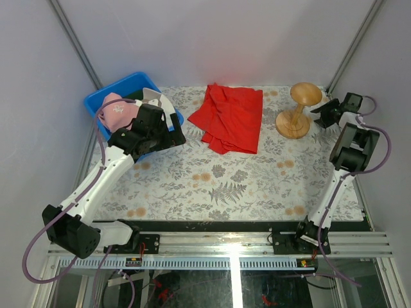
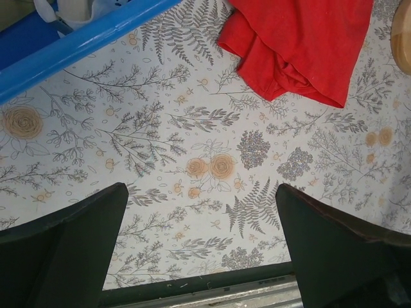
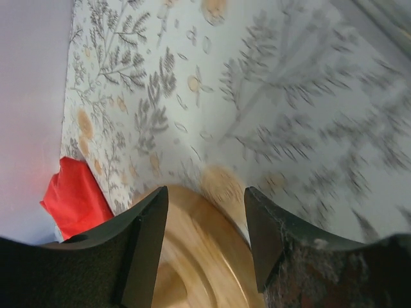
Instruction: Stack the hats
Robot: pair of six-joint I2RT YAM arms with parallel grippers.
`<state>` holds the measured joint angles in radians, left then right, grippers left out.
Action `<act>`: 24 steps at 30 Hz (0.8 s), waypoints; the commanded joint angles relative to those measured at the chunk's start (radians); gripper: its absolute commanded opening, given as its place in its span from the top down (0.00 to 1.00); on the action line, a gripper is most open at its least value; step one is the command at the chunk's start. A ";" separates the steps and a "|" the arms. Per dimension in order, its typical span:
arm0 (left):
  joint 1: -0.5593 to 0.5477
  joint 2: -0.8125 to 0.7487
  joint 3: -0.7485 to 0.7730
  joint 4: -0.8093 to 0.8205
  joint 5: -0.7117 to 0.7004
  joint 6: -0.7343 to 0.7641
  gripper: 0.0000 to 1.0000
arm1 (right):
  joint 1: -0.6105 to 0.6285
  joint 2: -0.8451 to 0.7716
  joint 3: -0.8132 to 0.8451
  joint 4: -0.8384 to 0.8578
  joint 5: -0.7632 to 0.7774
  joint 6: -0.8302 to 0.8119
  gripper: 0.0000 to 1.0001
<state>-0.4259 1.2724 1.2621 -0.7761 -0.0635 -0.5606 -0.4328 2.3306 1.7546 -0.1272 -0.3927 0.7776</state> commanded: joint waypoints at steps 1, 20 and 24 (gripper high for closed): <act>-0.005 0.001 0.004 0.007 -0.042 0.021 0.01 | 0.047 0.114 0.200 -0.036 -0.057 -0.003 0.43; -0.003 0.040 0.045 0.026 -0.078 0.012 0.00 | 0.139 -0.007 -0.122 -0.102 -0.066 -0.052 0.39; -0.004 0.050 0.043 0.055 -0.059 0.005 0.00 | 0.163 -0.078 -0.249 -0.113 -0.064 -0.099 0.37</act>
<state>-0.4255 1.3098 1.2751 -0.7784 -0.1165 -0.5556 -0.3126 2.2776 1.6207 -0.1066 -0.4747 0.7582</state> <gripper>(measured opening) 0.997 0.611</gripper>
